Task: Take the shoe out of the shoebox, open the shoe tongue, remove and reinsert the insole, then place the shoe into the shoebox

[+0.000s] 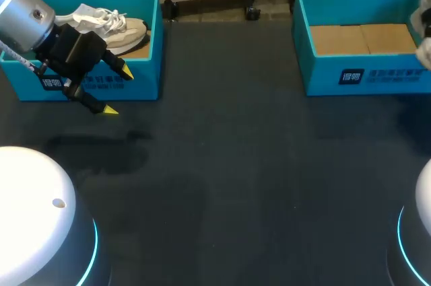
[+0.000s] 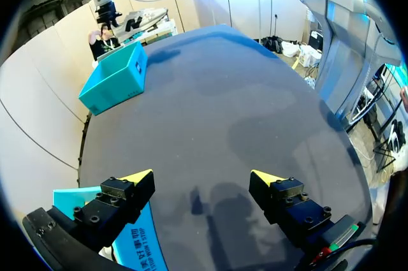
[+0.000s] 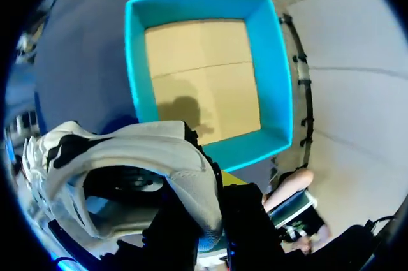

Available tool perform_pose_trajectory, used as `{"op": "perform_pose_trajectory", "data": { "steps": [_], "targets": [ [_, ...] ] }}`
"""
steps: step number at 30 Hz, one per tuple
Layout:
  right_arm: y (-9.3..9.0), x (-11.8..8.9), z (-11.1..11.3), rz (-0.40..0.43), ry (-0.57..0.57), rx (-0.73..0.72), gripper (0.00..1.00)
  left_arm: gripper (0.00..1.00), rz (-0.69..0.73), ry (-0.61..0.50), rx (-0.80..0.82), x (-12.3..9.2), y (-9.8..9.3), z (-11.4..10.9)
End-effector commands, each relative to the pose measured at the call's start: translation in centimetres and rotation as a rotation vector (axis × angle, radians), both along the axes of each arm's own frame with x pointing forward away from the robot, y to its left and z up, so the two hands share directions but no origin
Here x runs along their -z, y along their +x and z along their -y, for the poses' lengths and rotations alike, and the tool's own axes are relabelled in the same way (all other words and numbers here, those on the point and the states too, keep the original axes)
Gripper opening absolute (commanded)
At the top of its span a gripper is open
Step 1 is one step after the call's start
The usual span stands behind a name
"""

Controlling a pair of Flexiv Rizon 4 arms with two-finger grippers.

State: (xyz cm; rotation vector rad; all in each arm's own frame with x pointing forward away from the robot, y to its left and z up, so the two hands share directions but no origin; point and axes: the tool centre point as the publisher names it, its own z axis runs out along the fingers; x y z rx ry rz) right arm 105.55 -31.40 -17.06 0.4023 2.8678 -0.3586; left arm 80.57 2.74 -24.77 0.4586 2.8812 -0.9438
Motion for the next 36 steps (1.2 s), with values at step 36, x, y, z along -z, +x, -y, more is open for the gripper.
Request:
{"op": "perform_pose_trajectory", "data": {
  "steps": [36],
  "targets": [
    [-3.7, -1.3, 2.9, 0.240, -0.018, 1.359, 0.00, 1.00, 0.001, 0.002, -0.001, 0.0, -0.1, 0.0]
  ]
}}
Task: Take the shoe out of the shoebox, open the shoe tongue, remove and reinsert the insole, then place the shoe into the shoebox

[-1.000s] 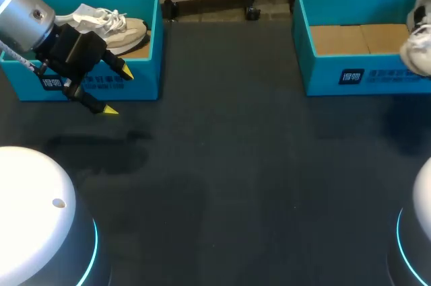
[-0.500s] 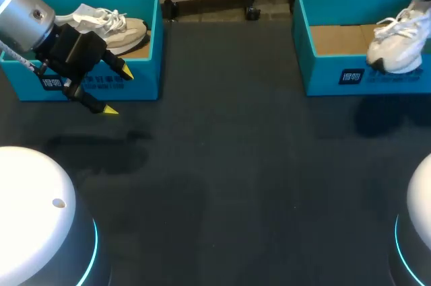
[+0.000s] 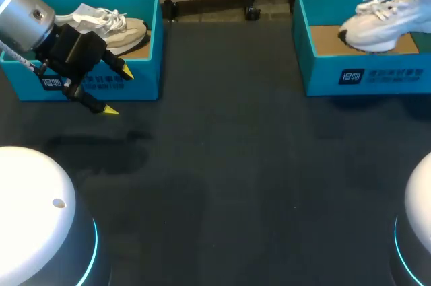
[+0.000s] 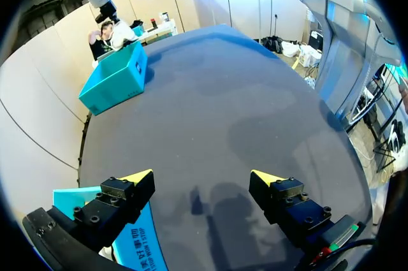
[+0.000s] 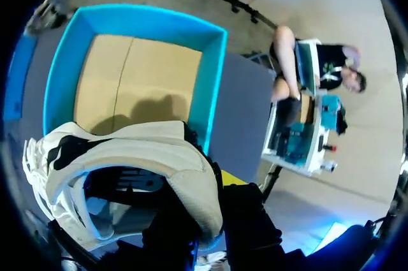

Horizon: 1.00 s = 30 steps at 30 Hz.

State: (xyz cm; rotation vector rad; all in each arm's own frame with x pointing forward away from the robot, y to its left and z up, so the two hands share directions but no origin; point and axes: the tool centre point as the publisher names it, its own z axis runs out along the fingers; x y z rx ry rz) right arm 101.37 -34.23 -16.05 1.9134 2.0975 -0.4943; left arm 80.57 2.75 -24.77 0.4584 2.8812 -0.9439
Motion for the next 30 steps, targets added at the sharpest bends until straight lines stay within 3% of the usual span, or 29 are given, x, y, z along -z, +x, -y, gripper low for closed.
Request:
{"op": "perform_pose_trajectory", "data": {
  "steps": [1, 16, 23, 30],
  "targets": [
    [0.5, -0.2, 0.1, 0.044, 0.029, 0.194, 0.00, 1.00, 0.001, 0.002, -0.001, 0.0, -0.1, 0.0],
    [0.6, -0.1, 0.2, 0.052, 0.024, 0.198, 0.00, 1.00, 0.001, 0.002, -0.001, 0.0, -0.1, 0.0],
    [1.5, 1.1, 0.8, 0.137, -0.014, 0.293, 0.00, 1.00, 0.001, 0.002, -0.001, 0.0, -0.1, 0.0],
    [2.8, 3.2, 0.6, 0.163, 0.013, 0.320, 0.00, 1.00, 0.001, 0.002, -0.001, 0.0, -0.1, 0.0]
  ]
}}
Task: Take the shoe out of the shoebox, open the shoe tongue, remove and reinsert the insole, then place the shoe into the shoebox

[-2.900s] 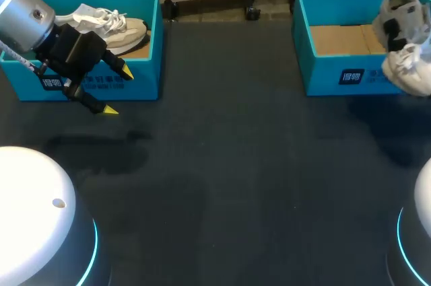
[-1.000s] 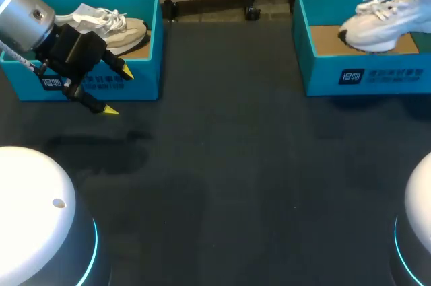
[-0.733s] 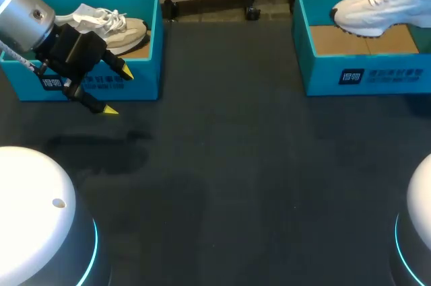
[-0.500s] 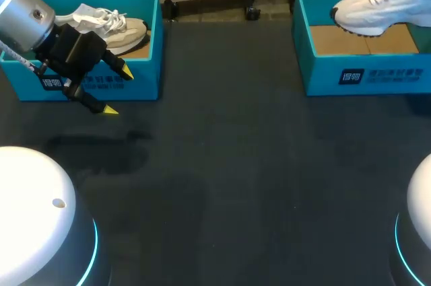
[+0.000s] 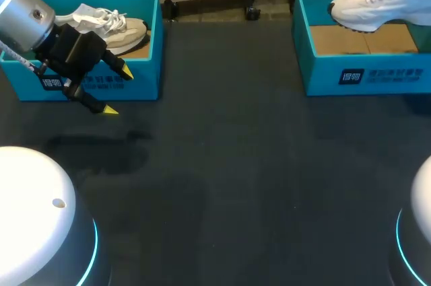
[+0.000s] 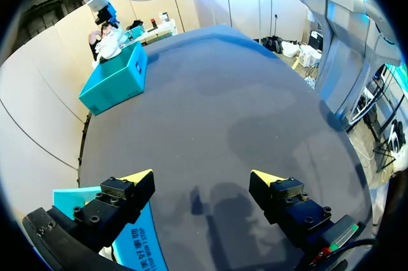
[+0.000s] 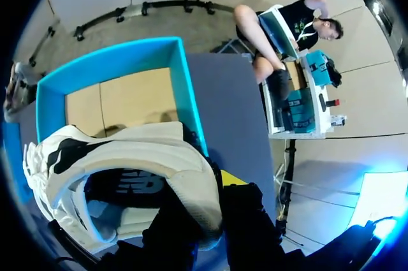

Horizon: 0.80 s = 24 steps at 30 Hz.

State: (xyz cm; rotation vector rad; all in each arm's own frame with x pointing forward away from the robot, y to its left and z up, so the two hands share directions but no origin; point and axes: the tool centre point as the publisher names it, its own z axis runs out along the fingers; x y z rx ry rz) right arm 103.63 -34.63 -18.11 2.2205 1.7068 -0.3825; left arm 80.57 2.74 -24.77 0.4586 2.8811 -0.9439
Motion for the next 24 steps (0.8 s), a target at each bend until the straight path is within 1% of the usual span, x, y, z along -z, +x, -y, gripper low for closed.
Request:
{"op": "perform_pose_trajectory", "data": {
  "steps": [1, 9, 11, 12, 18, 24],
  "targets": [
    [0.8, 1.3, 0.2, 0.004, 0.007, 0.002, 0.00, 1.00, 0.001, 0.003, -0.001, 0.0, -0.1, 0.0],
    [2.3, 3.3, 0.1, -0.008, -0.012, -0.009, 0.00, 1.00, 0.001, 0.003, -0.001, 0.0, -0.1, 0.0],
    [2.4, 3.6, 0.1, -0.011, -0.012, -0.013, 0.00, 1.00, 0.001, 0.003, -0.001, 0.0, -0.1, 0.0],
    [2.5, 4.2, 0.2, -0.013, -0.004, -0.022, 0.00, 1.00, 0.001, 0.003, -0.001, 0.0, -0.1, 0.0],
    [2.8, 5.9, 0.3, -0.020, -0.009, -0.046, 0.00, 1.00, 0.001, 0.003, -0.001, 0.0, -0.1, 0.0],
    [2.9, 7.5, 0.3, -0.033, -0.019, -0.054, 0.00, 1.00, 0.001, 0.003, -0.001, 0.0, -0.1, 0.0]
  ]
}}
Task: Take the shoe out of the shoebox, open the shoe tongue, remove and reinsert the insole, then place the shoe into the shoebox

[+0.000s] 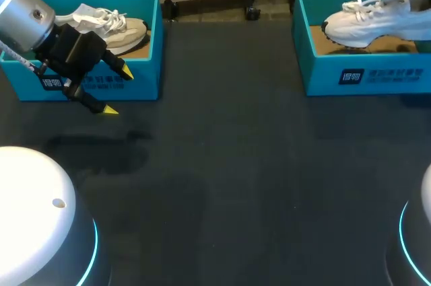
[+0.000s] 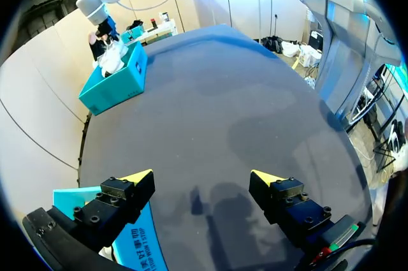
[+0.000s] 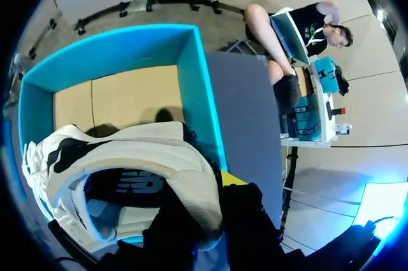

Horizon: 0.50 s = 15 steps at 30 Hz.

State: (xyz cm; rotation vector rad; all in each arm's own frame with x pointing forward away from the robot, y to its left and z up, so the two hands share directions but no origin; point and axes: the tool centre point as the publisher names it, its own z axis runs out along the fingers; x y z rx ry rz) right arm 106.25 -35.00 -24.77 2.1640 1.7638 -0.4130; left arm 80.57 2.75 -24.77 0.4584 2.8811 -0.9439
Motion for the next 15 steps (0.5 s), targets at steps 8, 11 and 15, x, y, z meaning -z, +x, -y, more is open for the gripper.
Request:
{"op": "perform_pose_trajectory", "data": {
  "steps": [8, 11, 15],
  "targets": [
    [0.2, 2.8, -0.2, -0.028, -0.016, -0.014, 0.00, 1.00, 0.001, 0.003, -0.001, 0.0, -0.1, 0.0],
    [0.3, 3.4, -0.2, -0.033, -0.017, -0.017, 0.00, 1.00, 0.001, 0.003, -0.001, 0.0, -0.1, 0.0],
    [0.6, 3.9, 0.0, -0.034, -0.017, -0.013, 0.00, 1.00, 0.001, 0.003, -0.001, 0.0, -0.1, 0.0]
  ]
}}
